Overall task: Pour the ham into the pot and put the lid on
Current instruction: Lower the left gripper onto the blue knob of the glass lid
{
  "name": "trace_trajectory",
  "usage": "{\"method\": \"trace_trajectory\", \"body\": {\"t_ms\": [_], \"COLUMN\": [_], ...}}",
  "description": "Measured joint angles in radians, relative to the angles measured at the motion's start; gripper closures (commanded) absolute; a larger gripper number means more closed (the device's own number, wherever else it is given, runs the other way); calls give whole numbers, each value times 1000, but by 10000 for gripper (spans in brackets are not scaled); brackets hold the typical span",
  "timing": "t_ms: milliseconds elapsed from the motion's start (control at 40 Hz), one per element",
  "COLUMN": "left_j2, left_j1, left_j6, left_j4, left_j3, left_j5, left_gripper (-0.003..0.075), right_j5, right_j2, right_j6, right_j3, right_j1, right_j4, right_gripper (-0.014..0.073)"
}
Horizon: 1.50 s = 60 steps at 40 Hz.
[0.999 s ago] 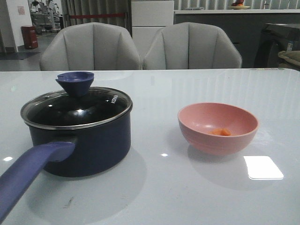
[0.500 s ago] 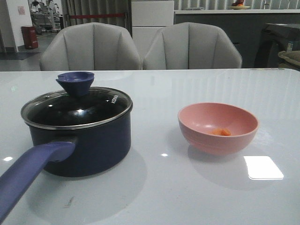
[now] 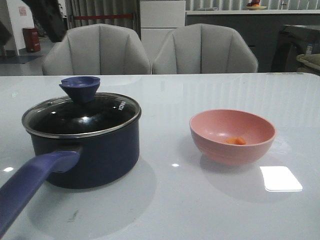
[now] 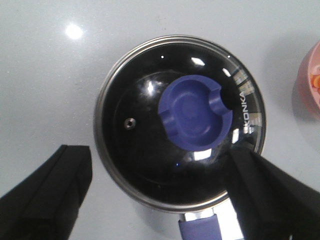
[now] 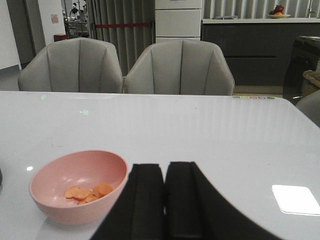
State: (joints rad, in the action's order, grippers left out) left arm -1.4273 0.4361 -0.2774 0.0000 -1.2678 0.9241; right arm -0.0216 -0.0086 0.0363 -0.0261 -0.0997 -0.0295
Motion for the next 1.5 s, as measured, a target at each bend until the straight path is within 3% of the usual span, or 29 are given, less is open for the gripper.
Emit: {"method": "trace_trajectory", "body": {"t_ms": [400,1099,1499], "left_j2": [-229,-346,-402], "left_j1": [35,35,35], "left_j6": [-66,-161,-169], "left_j4": [-56,-60,-42], "left_j3": [-135,-159,-238], "left_j5": [47,9,64], "left_gripper": [133,139,337], "right_j5": [0,0,0], "right_j2": [0,0,0], "right_j6": [0,0,0], "right_j3": [0,0,0], "right_j1": [0,0,0], "right_j4": [0,0,0], "right_gripper": [451,451,451]}}
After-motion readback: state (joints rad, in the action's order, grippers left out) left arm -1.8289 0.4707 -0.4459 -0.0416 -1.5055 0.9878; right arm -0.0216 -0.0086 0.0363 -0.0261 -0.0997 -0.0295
